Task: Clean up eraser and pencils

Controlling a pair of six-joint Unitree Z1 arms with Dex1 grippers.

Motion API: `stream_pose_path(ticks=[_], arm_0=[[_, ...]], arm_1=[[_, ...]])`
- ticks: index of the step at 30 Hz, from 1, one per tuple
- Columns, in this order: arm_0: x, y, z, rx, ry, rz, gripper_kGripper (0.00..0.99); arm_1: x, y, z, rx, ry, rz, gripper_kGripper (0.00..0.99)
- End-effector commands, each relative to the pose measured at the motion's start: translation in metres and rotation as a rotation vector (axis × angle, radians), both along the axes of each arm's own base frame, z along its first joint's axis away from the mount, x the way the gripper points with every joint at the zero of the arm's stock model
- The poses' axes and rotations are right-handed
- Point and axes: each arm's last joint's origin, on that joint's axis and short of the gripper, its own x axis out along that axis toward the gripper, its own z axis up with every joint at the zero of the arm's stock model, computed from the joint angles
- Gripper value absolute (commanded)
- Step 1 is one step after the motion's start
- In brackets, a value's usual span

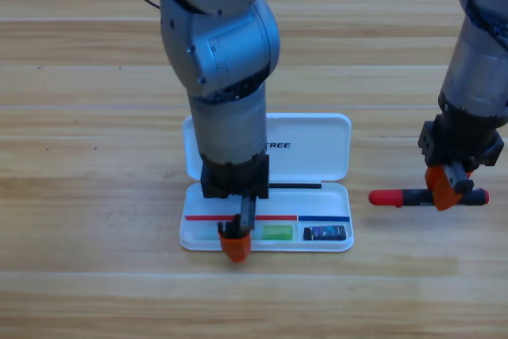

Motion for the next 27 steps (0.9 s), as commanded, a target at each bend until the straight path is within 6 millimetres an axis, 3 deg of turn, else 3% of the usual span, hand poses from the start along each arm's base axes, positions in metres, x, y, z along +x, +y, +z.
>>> stream_pose_path(ticks=[1,7,13,20,27], arm_0=[[-0.016,0.022,0.046,-0.03,-0.043,-0.017,0.99],[-0.013,0.086,0.121,-0.106,-0.124,0.055,0.99],[-0.012,0.156,0.159,-0.148,-0.199,0.166,0.99],[-0.016,0.207,0.174,-0.168,-0.244,0.277,0.99],[-0.02,0.218,0.167,-0.171,-0.221,0.315,0.99]], arm_1=[[-0.032,0.035,0.024,0.047,-0.014,0.081,0.0],[-0.033,0.072,0.017,0.045,-0.019,0.101,0.0],[-0.026,0.108,-0.001,0.032,-0.02,0.105,0.0],[-0.012,0.14,-0.026,0.023,-0.039,0.091,0.0],[-0.004,0.155,-0.045,-0.003,-0.057,0.09,0.0]])
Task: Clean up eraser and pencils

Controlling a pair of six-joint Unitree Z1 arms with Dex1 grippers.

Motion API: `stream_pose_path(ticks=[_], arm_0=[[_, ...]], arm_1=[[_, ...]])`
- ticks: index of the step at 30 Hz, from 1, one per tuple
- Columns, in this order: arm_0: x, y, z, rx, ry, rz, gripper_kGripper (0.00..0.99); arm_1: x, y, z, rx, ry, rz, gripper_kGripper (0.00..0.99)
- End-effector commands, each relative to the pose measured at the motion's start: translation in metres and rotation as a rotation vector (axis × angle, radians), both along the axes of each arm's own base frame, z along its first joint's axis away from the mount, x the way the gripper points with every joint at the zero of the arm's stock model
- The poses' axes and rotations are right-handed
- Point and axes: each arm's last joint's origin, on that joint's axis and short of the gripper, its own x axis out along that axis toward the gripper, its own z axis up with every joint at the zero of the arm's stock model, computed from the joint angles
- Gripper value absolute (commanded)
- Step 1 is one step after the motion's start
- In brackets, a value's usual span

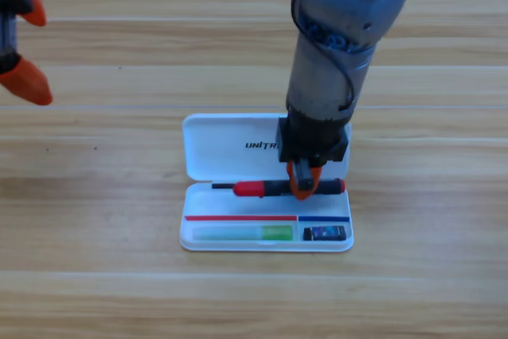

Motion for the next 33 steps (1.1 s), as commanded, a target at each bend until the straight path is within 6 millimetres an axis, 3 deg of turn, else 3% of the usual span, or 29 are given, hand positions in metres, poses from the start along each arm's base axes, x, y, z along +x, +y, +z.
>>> stream_pose_path(ticks=[1,16,17,19,20,25,29,33], arm_0=[[-0.002,0.012,-0.013,-0.002,0.039,0.034,0.99],[-0.005,0.013,-0.026,-0.006,0.049,0.03,0.99],[-0.005,0.013,-0.027,-0.006,0.049,0.03,0.99],[-0.005,0.013,-0.028,-0.006,0.05,0.03,0.99],[-0.005,0.013,-0.029,-0.005,0.051,0.03,0.99],[-0.005,0.013,-0.032,-0.003,0.055,0.03,0.99],[-0.005,0.013,-0.031,-0.006,0.053,0.031,0.99],[-0.005,0.012,-0.029,-0.012,0.046,0.032,0.99]], arm_1=[[-0.002,0.021,-0.045,-0.093,0.029,0.017,0.0],[-0.005,0.025,-0.043,-0.095,0.026,0.014,0.0],[-0.006,0.025,-0.043,-0.094,0.028,0.011,0.15],[-0.009,0.025,-0.039,-0.094,0.028,0.008,0.644],[-0.011,0.025,-0.036,-0.092,0.029,0.007,0.816],[-0.027,0.019,-0.003,-0.062,0.026,0.023,0.916],[-0.046,0.004,0.051,0.017,-0.011,0.04,0.934],[-0.073,-0.028,0.114,0.138,-0.054,0.051,0.945]])
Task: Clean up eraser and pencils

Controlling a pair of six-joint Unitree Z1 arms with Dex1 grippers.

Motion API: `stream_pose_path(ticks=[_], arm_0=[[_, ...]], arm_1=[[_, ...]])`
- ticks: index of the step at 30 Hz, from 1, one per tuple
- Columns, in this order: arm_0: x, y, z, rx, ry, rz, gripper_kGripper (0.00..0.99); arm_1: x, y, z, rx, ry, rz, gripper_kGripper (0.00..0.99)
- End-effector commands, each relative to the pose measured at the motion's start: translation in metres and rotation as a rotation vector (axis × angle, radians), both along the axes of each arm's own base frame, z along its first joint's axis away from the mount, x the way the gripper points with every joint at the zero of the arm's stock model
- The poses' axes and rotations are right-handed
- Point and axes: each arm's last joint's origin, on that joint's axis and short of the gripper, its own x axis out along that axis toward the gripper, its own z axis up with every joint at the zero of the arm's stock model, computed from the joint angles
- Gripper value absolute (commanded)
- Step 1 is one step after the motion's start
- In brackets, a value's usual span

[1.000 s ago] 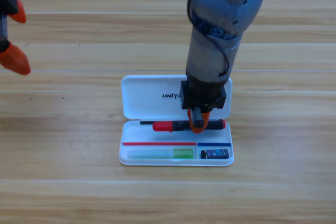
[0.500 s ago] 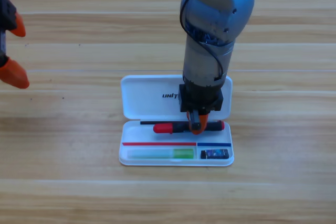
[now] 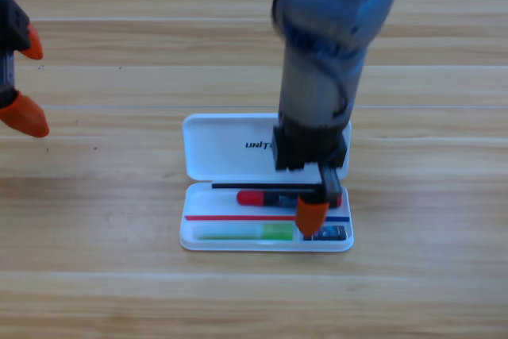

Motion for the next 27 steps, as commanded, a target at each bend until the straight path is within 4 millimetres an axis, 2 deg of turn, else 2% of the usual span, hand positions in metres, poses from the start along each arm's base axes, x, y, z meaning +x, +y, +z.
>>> stream_pose_path(ticks=[1,3,6,9,12,16,21,27], arm_0=[[0.002,0.005,-0.002,-0.014,0.005,0.025,0.99],[0.004,0.004,0.001,-0.019,-0.008,0.025,0.99],[0.011,0.003,0.006,-0.029,-0.034,0.032,0.99],[0.022,0.004,0.009,-0.057,-0.084,0.054,0.99],[0.036,0.009,0.005,-0.098,-0.151,0.091,0.99],[0.061,0.014,-0.012,-0.167,-0.203,0.14,0.99],[0.088,0.017,-0.043,-0.283,-0.23,0.193,0.971],[0.106,0.006,-0.085,-0.353,-0.189,0.149,0.75]], arm_1=[[-0.059,-0.047,0.117,0.215,-0.066,0.05,0.945],[-0.072,-0.063,0.137,0.274,-0.053,0.061,0.945],[-0.089,-0.082,0.152,0.338,-0.004,0.062,0.945],[-0.097,-0.101,0.156,0.412,0.03,0.049,0.945],[-0.112,-0.125,0.153,0.514,-0.025,0.028,0.946],[-0.135,-0.157,0.152,0.635,-0.07,0.002,0.946],[-0.156,-0.188,0.154,0.767,-0.09,-0.031,0.948],[-0.172,-0.207,0.153,0.86,-0.068,-0.029,0.948]])
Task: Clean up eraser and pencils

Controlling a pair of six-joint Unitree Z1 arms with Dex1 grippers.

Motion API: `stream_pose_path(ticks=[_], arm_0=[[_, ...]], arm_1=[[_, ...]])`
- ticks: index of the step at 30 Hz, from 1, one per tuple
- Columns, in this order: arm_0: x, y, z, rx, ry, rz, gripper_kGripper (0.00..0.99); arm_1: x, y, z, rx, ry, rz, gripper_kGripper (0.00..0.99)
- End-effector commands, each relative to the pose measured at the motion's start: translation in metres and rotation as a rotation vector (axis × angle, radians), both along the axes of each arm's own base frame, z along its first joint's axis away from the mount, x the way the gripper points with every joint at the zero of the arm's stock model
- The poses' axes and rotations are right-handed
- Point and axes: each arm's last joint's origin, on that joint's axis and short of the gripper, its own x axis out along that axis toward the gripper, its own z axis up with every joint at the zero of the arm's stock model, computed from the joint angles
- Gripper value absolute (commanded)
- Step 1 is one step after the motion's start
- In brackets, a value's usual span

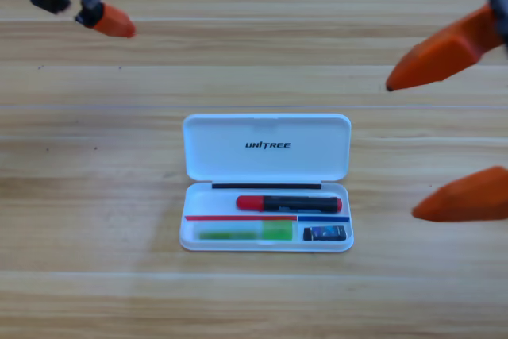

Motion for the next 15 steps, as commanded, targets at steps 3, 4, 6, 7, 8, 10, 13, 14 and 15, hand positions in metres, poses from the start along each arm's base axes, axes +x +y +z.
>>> stream_pose_path(ticks=[3,4,6,7,8,10,13,14,15], arm_0=[[0.025,-0.008,-0.071,-0.032,0.1,-0.091,0.534],[0.026,-0.011,-0.077,-0.037,0.104,-0.117,0.459],[0.028,-0.017,-0.088,-0.043,0.1,-0.158,0.285],[0.029,-0.02,-0.093,-0.048,0.103,-0.174,0.202],[0.03,-0.024,-0.099,-0.05,0.114,-0.192,0.104],[0.032,-0.028,-0.11,-0.061,0.127,-0.211,0.0],[0.03,-0.029,-0.121,-0.068,0.127,-0.207,0.0],[0.031,-0.029,-0.125,-0.067,0.131,-0.209,0.0],[0.032,-0.03,-0.127,-0.067,0.139,-0.208,0.0]], arm_1=[[-0.019,-0.022,-0.007,0.085,0.025,0.042,0.95],[-0.018,-0.021,-0.008,0.083,0.029,0.04,0.95],[-0.016,-0.018,-0.009,0.078,0.036,0.039,0.95],[-0.015,-0.017,-0.01,0.077,0.042,0.04,0.95],[-0.015,-0.016,-0.01,0.077,0.049,0.045,0.95],[-0.014,-0.014,-0.012,0.076,0.063,0.055,0.95],[-0.013,-0.012,-0.013,0.071,0.07,0.055,0.95],[-0.013,-0.011,-0.013,0.07,0.071,0.056,0.95],[-0.013,-0.011,-0.014,0.069,0.073,0.055,0.95]])
